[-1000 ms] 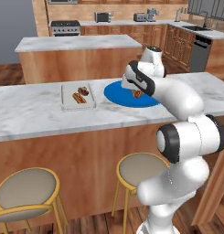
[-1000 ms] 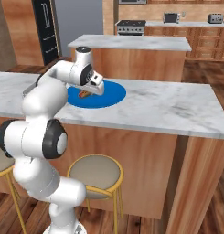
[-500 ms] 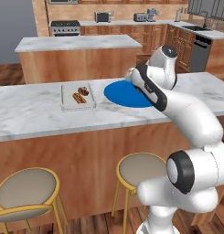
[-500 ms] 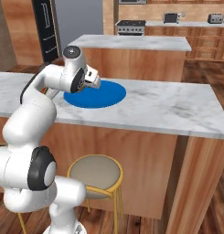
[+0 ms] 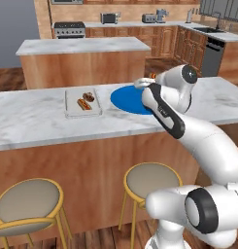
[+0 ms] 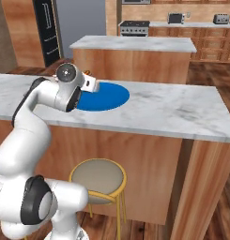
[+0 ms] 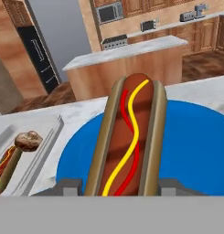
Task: Place one cooked food and one vegetable from the large plate to each tupperware container.
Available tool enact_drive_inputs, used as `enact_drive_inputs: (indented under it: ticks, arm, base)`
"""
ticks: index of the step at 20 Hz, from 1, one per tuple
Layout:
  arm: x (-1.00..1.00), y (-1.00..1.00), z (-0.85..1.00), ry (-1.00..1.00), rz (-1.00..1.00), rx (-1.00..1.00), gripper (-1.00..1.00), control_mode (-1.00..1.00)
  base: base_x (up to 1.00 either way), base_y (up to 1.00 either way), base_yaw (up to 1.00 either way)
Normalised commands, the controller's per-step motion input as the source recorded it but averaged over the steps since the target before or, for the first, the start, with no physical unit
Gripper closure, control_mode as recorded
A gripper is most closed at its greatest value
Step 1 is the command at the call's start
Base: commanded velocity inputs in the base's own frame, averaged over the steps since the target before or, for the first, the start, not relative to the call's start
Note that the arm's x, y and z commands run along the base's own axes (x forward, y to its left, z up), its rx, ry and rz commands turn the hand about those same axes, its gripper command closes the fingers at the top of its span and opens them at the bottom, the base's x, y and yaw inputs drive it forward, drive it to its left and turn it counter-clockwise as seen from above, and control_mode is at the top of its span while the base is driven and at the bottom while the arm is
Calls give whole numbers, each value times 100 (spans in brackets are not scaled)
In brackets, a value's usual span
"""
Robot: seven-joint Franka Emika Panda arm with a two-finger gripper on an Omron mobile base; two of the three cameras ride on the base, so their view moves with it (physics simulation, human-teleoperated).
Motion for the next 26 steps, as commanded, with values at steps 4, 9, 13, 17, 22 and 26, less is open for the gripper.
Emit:
enact_drive_inputs:
  ticks: [4, 9, 13, 17, 22, 26]
  arm:
    - [-30, 19, 9, -27, 0, 0, 100, -100]
    - [0, 0, 0, 0, 0, 0, 100, 100]
    - [0, 0, 0, 0, 0, 0, 100, 100]
    - [0, 0, 0, 0, 0, 0, 100, 100]
    - [0, 0, 0, 0, 0, 0, 100, 100]
    - [0, 0, 0, 0, 0, 0, 100, 100]
  base:
    - [0, 0, 0]
    - [-53, 32, 0]
    - [-57, 78, 0]
    - [-46, 100, 1]
    - [-31, 100, 1]
    - [0, 100, 0]
